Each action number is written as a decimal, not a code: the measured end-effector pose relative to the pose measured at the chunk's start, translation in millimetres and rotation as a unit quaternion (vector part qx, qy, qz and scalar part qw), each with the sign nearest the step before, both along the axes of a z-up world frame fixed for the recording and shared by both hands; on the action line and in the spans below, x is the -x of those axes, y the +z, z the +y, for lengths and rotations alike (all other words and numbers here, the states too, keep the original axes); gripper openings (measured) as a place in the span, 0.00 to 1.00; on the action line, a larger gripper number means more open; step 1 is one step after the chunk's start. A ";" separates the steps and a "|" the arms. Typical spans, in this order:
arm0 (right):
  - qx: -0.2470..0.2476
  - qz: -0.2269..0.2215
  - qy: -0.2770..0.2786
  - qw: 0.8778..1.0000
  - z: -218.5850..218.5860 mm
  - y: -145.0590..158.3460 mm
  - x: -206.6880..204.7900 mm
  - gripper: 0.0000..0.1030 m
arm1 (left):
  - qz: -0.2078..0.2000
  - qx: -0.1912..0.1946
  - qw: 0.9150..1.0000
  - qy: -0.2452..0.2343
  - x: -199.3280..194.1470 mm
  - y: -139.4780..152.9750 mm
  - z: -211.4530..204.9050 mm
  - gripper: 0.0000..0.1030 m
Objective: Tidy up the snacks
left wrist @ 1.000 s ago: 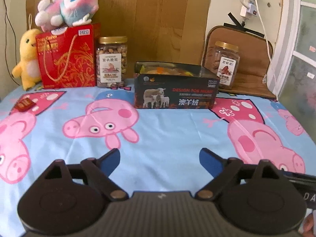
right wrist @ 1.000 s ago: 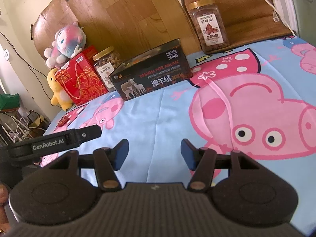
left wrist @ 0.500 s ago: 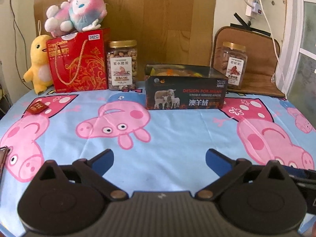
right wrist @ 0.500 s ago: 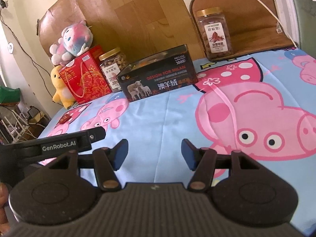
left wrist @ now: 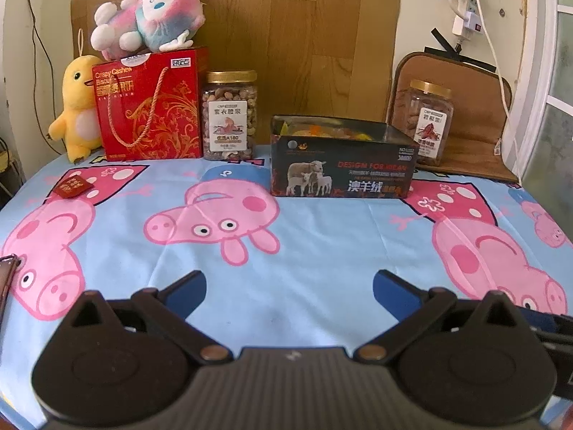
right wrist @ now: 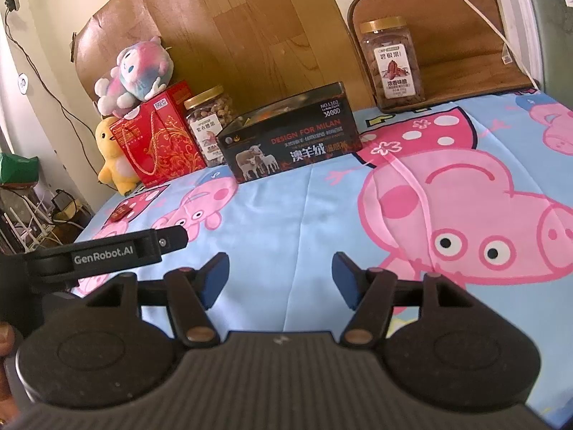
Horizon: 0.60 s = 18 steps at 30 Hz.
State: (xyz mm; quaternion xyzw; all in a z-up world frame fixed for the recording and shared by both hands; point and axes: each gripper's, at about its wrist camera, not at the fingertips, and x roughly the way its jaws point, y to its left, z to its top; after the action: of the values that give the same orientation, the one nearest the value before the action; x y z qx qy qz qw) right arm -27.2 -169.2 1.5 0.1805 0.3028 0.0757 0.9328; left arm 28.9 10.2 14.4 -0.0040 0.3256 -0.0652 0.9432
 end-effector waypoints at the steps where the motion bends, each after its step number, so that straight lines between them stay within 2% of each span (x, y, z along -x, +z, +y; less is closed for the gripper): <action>1: 0.001 0.000 0.000 1.000 0.5 -0.1 0.1 0.64 | 0.000 -0.003 1.000 0.003 0.0 -0.3 -0.1 1.00; 15: 0.001 0.000 0.000 1.000 3.8 -1.1 4.0 0.67 | 0.005 -0.026 0.999 0.029 2.3 -3.7 2.5 1.00; 18: 0.003 -0.001 -0.004 1.000 4.2 -0.7 5.1 0.71 | -0.001 -0.038 0.999 0.033 4.6 -2.4 0.0 1.00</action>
State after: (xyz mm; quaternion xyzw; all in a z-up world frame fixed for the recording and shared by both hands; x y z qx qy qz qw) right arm -32.3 -165.1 0.7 0.1789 0.3010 0.0717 0.9340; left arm 24.4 10.2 11.9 0.0215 0.3267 -0.0212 0.9447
